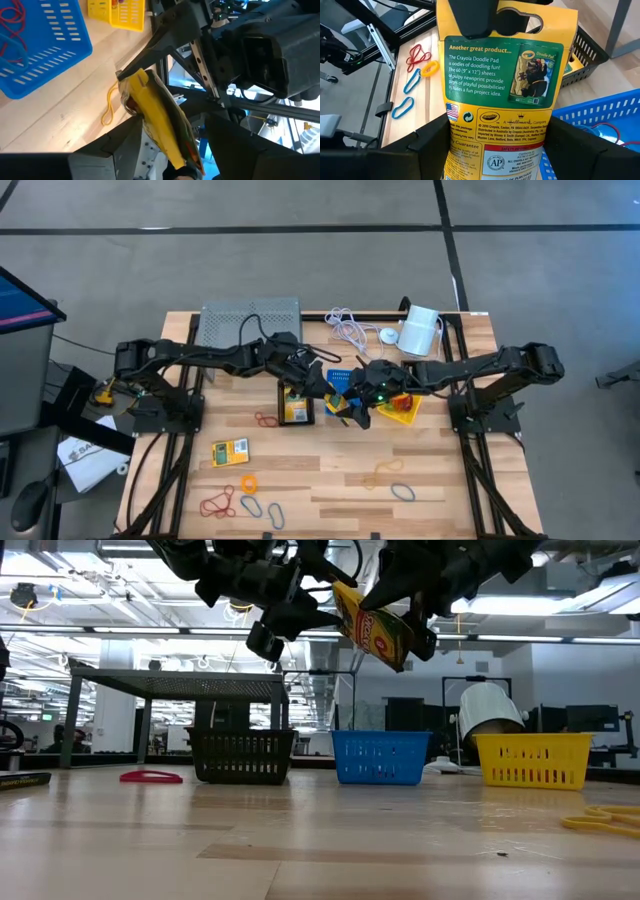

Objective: Pick & Place Office Desk Supplies
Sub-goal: Put the crayon box into the black basket

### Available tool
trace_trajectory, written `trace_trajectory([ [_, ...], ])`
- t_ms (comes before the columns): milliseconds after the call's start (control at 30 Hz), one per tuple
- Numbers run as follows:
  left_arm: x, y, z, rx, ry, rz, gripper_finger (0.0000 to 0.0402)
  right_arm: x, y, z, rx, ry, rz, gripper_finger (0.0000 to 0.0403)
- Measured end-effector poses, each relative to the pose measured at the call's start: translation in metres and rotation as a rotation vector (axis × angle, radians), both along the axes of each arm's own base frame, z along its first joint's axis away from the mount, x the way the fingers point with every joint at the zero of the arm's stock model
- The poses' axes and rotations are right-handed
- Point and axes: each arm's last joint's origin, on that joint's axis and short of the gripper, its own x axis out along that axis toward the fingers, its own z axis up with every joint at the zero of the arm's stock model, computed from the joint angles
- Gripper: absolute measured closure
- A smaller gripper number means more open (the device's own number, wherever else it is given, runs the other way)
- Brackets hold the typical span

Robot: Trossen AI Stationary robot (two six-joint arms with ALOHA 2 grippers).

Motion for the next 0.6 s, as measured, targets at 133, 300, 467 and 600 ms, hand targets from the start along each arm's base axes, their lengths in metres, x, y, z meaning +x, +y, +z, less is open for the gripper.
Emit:
trace_trajectory([
  [133,0.0003,-0.0007,0.0000,0.022,-0.005,0.005,0.0196,0.0007,0.0003,0.0010,0.008,-0.011,-0.003,0.0126],
  [300,0.0006,-0.0026,-0.0001,0.024,-0.005,0.003,0.0217,0.0011,0.0017,0.0017,0.010,-0.021,0.000,0.0126],
  [467,0.0020,-0.0057,-0.0022,0.021,0.001,-0.006,0.0256,0.0017,0.0019,0.0025,0.016,-0.033,0.000,0.0126],
  [600,0.0021,-0.0071,-0.0021,0.021,0.001,-0.010,0.0293,0.0018,0.0022,0.0027,0.017,-0.036,0.002,0.0126],
])
